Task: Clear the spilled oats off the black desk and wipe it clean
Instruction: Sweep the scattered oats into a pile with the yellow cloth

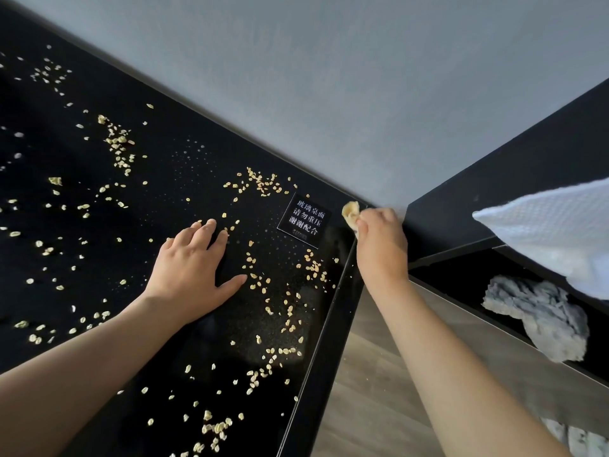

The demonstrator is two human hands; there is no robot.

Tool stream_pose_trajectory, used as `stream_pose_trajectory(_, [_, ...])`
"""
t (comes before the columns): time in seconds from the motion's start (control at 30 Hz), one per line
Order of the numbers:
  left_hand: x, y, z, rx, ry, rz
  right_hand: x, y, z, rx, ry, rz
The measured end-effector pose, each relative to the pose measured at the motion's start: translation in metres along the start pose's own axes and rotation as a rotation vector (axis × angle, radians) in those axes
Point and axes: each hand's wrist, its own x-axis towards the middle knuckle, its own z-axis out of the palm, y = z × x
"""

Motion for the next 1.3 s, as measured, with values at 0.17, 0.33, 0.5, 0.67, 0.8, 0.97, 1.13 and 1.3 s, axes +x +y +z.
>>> stream_pose_trajectory(0.17, [0.004,0.004,-0.002,0.002,0.019,0.0,0.061,0.01,0.003,-0.211,0.054,0.079])
stream_pose_trajectory(0.33, [0.003,0.001,-0.001,0.011,0.036,0.012,0.056,0.021,0.019,-0.388,-0.175,0.121])
stream_pose_trajectory(0.5, [0.0,0.0,0.005,0.013,0.022,0.001,0.038,0.01,0.023,-0.234,-0.208,0.161])
stream_pose_trajectory(0.67, [0.0,-0.001,0.002,0.007,0.028,-0.014,-0.047,-0.001,-0.005,0.158,-0.285,-0.029])
stream_pose_trajectory(0.8, [-0.001,-0.001,0.002,0.001,0.034,-0.011,-0.035,0.005,-0.017,0.096,-0.088,-0.01])
stream_pose_trajectory(0.97, [0.002,-0.001,-0.002,0.011,0.022,-0.018,-0.011,0.001,0.015,-0.082,-0.075,0.086])
stream_pose_trajectory(1.13, [0.002,0.003,-0.001,0.009,0.004,-0.021,-0.037,-0.003,0.034,0.079,-0.034,0.132])
stream_pose_trajectory(1.3, [0.0,0.0,0.002,0.003,-0.022,-0.008,-0.108,-0.021,0.024,0.403,-0.167,0.008])
